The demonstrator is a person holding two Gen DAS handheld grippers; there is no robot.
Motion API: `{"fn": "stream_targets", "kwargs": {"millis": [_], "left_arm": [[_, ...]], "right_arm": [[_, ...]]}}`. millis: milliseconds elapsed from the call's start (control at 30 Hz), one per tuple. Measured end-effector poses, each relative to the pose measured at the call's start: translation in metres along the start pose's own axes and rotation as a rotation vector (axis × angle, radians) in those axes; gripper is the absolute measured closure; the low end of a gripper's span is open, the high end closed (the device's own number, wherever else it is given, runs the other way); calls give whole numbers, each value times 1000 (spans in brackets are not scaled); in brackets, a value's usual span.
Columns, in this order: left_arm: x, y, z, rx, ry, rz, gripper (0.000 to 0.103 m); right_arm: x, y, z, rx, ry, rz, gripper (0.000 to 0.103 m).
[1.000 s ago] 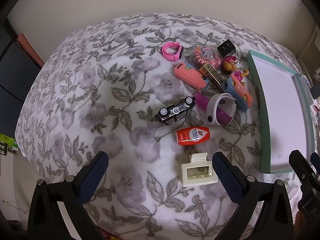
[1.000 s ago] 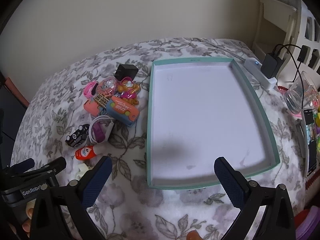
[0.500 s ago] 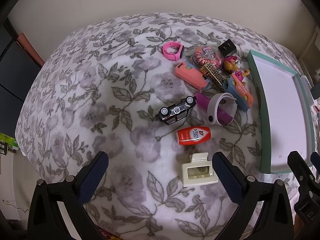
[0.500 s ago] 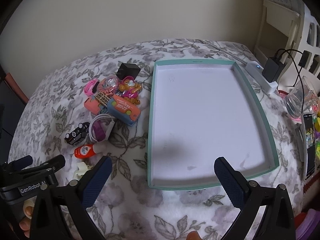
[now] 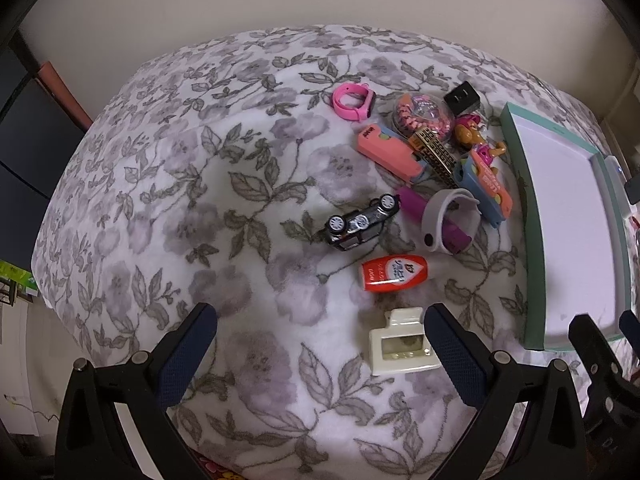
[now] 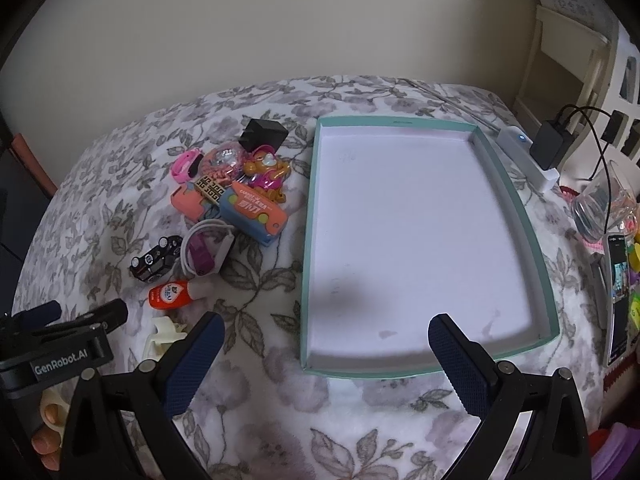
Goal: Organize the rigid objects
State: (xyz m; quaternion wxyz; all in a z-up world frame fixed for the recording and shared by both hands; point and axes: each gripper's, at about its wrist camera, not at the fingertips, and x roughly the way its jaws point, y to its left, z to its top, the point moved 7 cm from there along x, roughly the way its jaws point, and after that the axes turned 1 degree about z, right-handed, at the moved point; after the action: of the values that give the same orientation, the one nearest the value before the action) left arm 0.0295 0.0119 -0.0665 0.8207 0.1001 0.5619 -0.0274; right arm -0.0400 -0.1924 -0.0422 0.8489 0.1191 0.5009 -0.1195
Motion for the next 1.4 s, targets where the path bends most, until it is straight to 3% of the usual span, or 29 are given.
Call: {"fn": "stream_targets", "kwargs": {"millis": [133, 333, 467, 833, 1200, 1400], "left_arm": [[1, 16, 6, -50, -18, 35, 0], [9, 49, 12, -167, -9, 72, 0], [16, 63, 11, -209, 0, 85, 0], [40, 80, 2, -308, 92, 30, 0], [45, 76, 4, -324, 88, -12, 0], [45, 67, 7, -319, 66, -26, 0]], "right_arm": [[2, 17, -1, 22, 39, 112, 0], [16, 64, -9, -131, 83, 115, 0], [33, 89, -16, -166, 137, 154, 0], [73, 121, -42, -265, 252, 159, 0], [88, 142, -56, -342, 267, 145, 0], [92, 124, -50, -272, 251, 116, 0]]}}
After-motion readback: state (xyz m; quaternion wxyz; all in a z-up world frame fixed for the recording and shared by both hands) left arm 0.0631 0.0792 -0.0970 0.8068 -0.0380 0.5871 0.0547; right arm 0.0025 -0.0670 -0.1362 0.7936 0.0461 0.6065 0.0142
